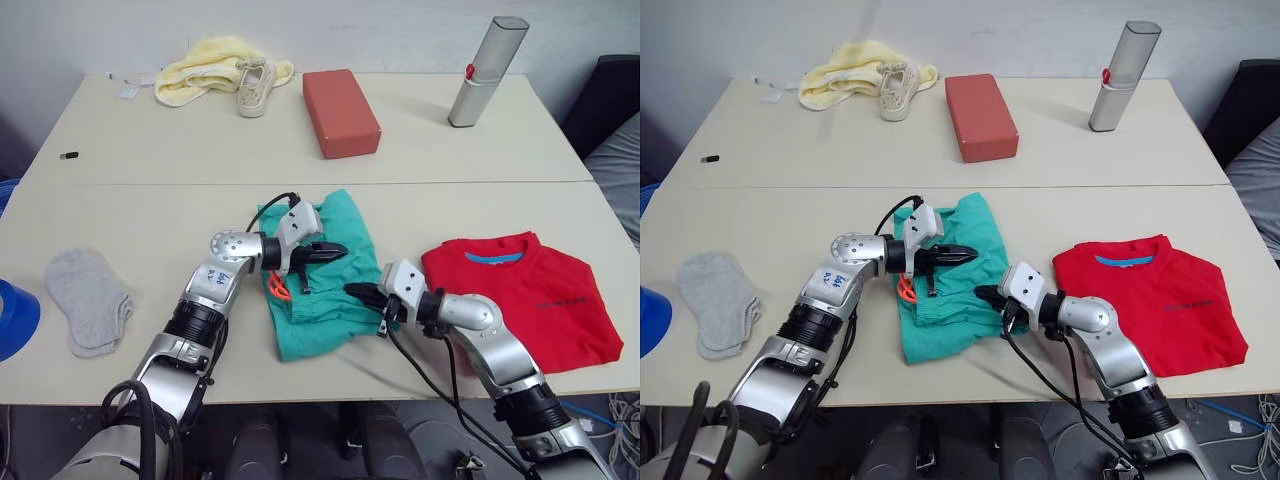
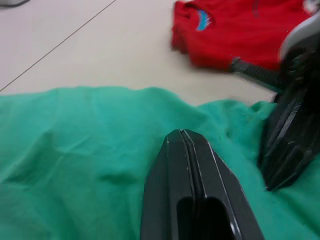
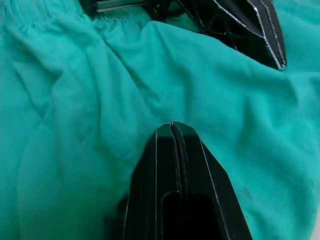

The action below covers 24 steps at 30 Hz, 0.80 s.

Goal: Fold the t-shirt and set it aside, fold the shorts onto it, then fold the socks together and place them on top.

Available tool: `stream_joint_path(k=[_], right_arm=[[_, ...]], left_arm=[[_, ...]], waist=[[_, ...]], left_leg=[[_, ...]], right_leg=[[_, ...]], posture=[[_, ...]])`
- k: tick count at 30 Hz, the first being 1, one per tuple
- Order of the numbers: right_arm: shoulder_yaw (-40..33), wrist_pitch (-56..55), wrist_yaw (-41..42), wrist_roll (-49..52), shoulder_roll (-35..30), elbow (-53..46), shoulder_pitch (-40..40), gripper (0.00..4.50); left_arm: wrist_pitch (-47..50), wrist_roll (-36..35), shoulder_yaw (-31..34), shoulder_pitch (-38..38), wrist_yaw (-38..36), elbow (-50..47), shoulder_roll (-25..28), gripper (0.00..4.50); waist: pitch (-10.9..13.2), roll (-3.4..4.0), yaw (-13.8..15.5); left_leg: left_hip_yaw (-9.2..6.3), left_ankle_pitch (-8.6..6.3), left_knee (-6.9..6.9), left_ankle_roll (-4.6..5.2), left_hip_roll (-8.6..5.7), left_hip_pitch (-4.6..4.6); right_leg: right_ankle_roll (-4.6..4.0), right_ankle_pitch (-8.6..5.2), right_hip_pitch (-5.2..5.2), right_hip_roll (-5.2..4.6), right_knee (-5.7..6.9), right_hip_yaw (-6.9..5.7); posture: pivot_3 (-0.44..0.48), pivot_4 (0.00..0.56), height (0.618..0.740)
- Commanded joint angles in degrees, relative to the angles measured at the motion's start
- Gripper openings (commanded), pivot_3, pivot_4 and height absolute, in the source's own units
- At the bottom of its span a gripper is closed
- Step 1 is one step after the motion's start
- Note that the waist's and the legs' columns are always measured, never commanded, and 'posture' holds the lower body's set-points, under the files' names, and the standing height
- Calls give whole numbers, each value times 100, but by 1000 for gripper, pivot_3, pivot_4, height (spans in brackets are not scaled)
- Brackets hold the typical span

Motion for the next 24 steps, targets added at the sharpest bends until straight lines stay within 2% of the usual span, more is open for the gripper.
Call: stream_joint_path(k=[1, 7, 10, 13, 14, 17, 21, 24], right_arm=[[-228, 33, 160, 193, -265, -511, 478, 21], [-1056, 105, 716, 1498, -647, -1545, 1505, 21], [-1529, 464, 662, 2181, -714, -2054, 1814, 21], [-2083, 1132, 462, 2942, -842, -2355, 2114, 21], [-2271, 1296, 449, 3087, -941, -2389, 2211, 182], [-2670, 1701, 475, 3422, -1237, -2417, 2387, 914], [-3189, 2471, 437, 3984, -1645, -2115, 2311, 2231], [-3307, 3021, 385, 4283, -1865, -1857, 2133, 3359]], left_arm=[[-224, 206, 166, 29, 327, 142, 117, 0], [-828, -481, 760, 322, -103, -244, 144, 0], [-807, -1011, 1094, 504, -516, -642, 241, 0], [-430, -1607, 1323, 851, -1161, -1246, 587, 0], [-210, -1833, 1391, 1058, -1427, -1542, 809, 0], [244, -2303, 1567, 1584, -1860, -2251, 1331, 551], [442, -2582, 2001, 2338, -2041, -2823, 1908, 1704], [476, -2704, 2263, 2701, -1982, -3061, 2084, 2714]], waist=[[0, 0, 2], [1, -1, 1], [1, -2, -8], [1, -2, -6], [1, -2, -8], [1, -2, -8], [1, -2, 1], [1, -2, 8]], left_leg=[[-2, 0, 0, 0, 3, 0], [-5, -1, -4, 1, 6, 1], [-4, -1, -2, 0, 11, 2], [-7, 0, -4, -6, 16, 7], [-9, 0, -5, -7, 16, 8], [-7, -2, -10, -11, 19, 10], [-11, -7, -7, -2, 17, 6], [-15, -20, -9, 21, 14, 7]], right_leg=[[0, 0, 3, -1, 0, -2], [0, 0, 7, -5, -3, -6], [0, 0, 5, -5, 0, -8], [-3, 1, 8, -4, 2, -5], [-5, 1, 10, -3, 3, -4], [-8, -1, 9, -3, 0, 1], [-8, -1, 10, -5, -5, 2], [-8, 0, 11, -9, -9, 5]], posture=[[0, 150, 740], [0, 150, 740], [0, 150, 740], [0, 150, 740], [0, 150, 740], [0, 150, 740], [0, 150, 740], [0, 150, 740]])
